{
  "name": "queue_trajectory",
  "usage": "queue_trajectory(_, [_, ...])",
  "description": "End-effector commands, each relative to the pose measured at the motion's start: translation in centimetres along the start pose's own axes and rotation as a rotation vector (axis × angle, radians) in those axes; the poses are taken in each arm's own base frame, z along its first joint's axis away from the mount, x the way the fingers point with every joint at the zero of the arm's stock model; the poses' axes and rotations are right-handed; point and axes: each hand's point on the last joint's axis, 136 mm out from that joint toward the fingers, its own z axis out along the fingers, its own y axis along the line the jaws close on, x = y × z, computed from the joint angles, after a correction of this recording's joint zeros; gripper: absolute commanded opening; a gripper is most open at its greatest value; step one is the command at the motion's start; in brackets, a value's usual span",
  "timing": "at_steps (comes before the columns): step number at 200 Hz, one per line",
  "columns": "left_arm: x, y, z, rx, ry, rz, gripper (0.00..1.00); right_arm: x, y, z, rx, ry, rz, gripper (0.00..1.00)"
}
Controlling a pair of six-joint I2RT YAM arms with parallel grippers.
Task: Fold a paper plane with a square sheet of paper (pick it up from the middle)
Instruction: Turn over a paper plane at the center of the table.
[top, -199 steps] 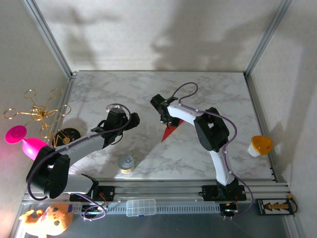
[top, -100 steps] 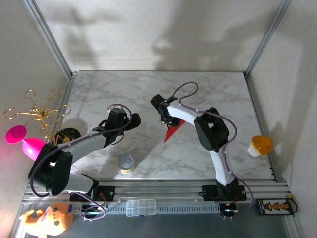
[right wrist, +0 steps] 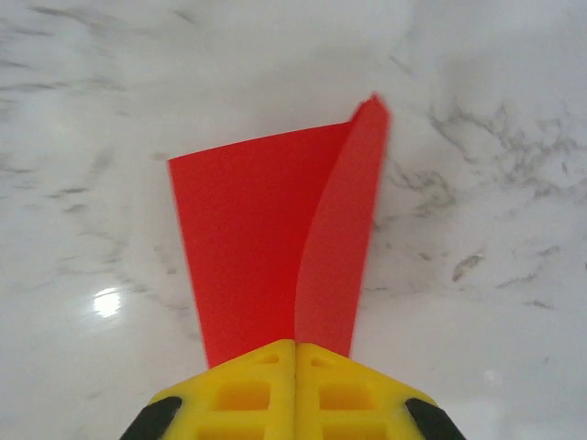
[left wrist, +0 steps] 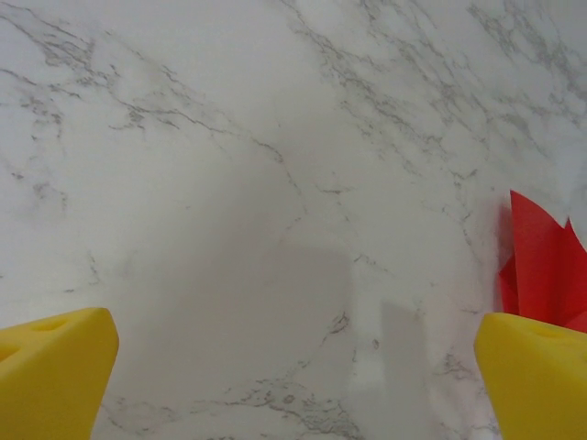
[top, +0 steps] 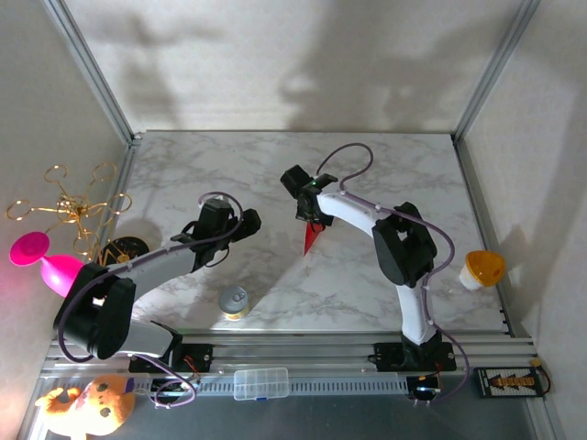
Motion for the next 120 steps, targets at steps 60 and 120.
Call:
queue_trajectory(60, [-2.0, 0.8, -1.1, 0.149, -0.031, -0.264, 0.99, 0.0, 10.8, -7.6, -0.779, -0.069, -0.186, 0.00])
queue_trajectory(120, [-1.0, -1.2, -0.5, 0.301, 0.046, -0.400, 0.72, 2.1, 10.2, -6.2, -0.936, -0.002, -0.153, 0.00])
